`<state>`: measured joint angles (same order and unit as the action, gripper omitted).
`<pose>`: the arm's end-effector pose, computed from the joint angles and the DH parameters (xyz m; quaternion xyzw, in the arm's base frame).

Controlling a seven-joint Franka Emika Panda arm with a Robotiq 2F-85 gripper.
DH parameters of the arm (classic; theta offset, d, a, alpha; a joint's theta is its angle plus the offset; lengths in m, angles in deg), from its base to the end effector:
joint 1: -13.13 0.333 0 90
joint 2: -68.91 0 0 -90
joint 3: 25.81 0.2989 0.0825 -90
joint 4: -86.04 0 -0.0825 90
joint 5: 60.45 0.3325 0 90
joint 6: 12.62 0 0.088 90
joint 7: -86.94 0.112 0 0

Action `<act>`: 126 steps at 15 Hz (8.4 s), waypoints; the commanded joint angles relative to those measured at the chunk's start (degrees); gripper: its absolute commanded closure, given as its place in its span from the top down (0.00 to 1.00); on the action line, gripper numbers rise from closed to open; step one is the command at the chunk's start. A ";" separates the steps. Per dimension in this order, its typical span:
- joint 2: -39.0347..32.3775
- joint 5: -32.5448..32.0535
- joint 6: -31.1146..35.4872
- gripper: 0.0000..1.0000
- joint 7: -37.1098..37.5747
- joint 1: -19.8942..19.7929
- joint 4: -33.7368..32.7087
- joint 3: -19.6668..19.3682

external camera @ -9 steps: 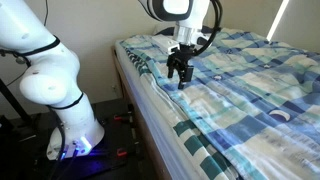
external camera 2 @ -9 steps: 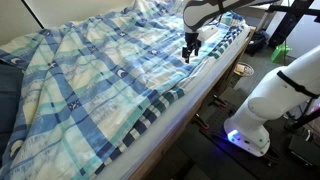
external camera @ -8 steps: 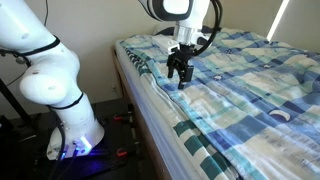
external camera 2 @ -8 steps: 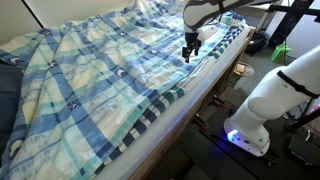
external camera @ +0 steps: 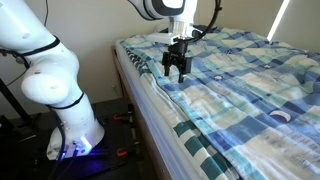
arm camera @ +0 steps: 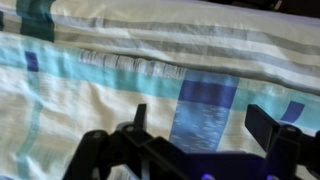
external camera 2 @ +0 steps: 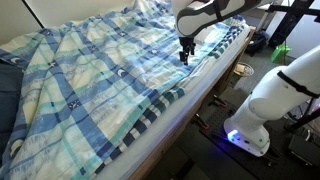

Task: Take the top bedding off the bed

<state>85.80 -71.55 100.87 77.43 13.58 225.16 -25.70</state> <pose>0.3881 -0.0092 0.4124 0.9846 0.1321 -0.0823 0.0796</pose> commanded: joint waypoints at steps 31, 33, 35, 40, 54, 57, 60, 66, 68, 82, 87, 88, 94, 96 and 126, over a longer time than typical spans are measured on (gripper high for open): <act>4.06 -7.24 3.21 1.00 -26.90 14.48 3.28 6.06; 3.43 -6.27 3.89 1.00 -28.43 14.95 3.52 6.06; 3.63 -6.38 4.35 1.00 -29.92 14.97 4.09 6.06; 3.03 -6.50 2.77 1.00 -28.67 14.61 3.12 6.59; 2.51 -8.42 13.79 1.00 -26.23 16.87 10.01 10.86; 1.27 -13.15 17.83 1.00 -23.33 16.21 11.13 11.48; 0.01 -17.82 19.47 0.66 -19.19 15.71 11.23 12.17; -0.60 -22.79 17.48 0.21 -12.98 15.70 10.57 13.39; 0.06 -23.44 16.18 0.06 -12.03 15.84 10.40 13.78; 2.71 -25.46 11.50 0.02 -11.63 16.48 9.85 14.99; 3.90 -25.76 9.56 0.32 -12.19 16.80 9.33 14.95; 4.11 -25.79 9.10 0.37 -12.35 16.81 9.25 14.88; 5.06 -27.19 6.89 0.00 -12.69 16.78 8.70 14.64; 5.00 -27.75 6.78 0.02 -12.74 16.80 8.39 14.52; 5.95 -32.66 8.62 0.09 -0.13 4.03 5.81 3.86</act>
<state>91.75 -104.25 109.68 77.35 17.38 231.07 -21.67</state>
